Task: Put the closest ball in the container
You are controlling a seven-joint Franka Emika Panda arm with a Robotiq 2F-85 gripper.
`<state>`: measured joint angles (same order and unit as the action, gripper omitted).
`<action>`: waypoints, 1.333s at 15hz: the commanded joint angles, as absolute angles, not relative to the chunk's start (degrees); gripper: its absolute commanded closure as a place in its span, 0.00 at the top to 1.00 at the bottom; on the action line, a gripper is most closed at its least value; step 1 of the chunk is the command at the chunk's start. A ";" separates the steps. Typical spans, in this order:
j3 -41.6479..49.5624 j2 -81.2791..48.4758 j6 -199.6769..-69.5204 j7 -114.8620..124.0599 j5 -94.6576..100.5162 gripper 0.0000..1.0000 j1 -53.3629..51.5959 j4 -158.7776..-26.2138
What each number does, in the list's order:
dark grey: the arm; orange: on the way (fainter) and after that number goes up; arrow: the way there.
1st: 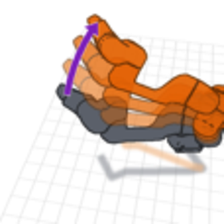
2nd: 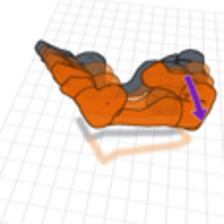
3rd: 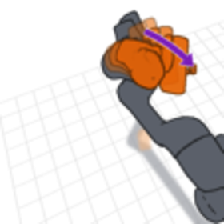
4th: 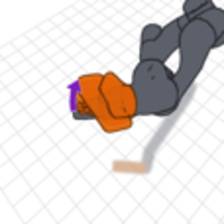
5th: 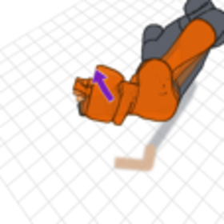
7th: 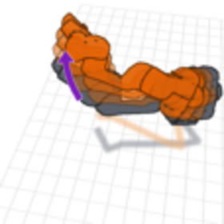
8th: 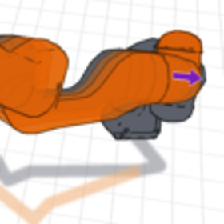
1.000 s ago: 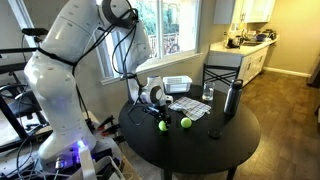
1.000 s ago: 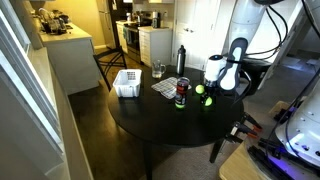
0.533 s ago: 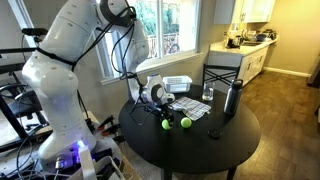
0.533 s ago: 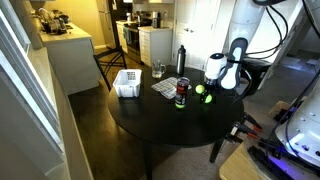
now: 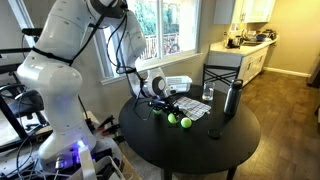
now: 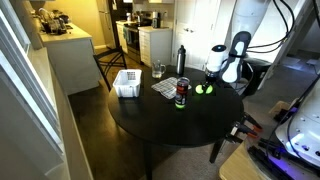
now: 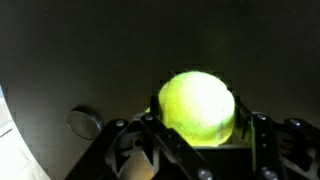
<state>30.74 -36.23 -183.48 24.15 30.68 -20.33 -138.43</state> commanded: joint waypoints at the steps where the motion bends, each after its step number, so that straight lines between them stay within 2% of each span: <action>1: 35.36 -31.96 -181.47 26.11 29.91 0.42 -24.90 -141.52; 12: 47.05 -29.64 -180.89 31.37 30.01 0.42 -36.13 -142.83; 13: 47.63 -29.94 -181.72 24.68 21.57 0.42 -38.13 -143.85; 20: 50.40 -27.25 -182.97 18.55 6.84 0.42 -48.11 -144.67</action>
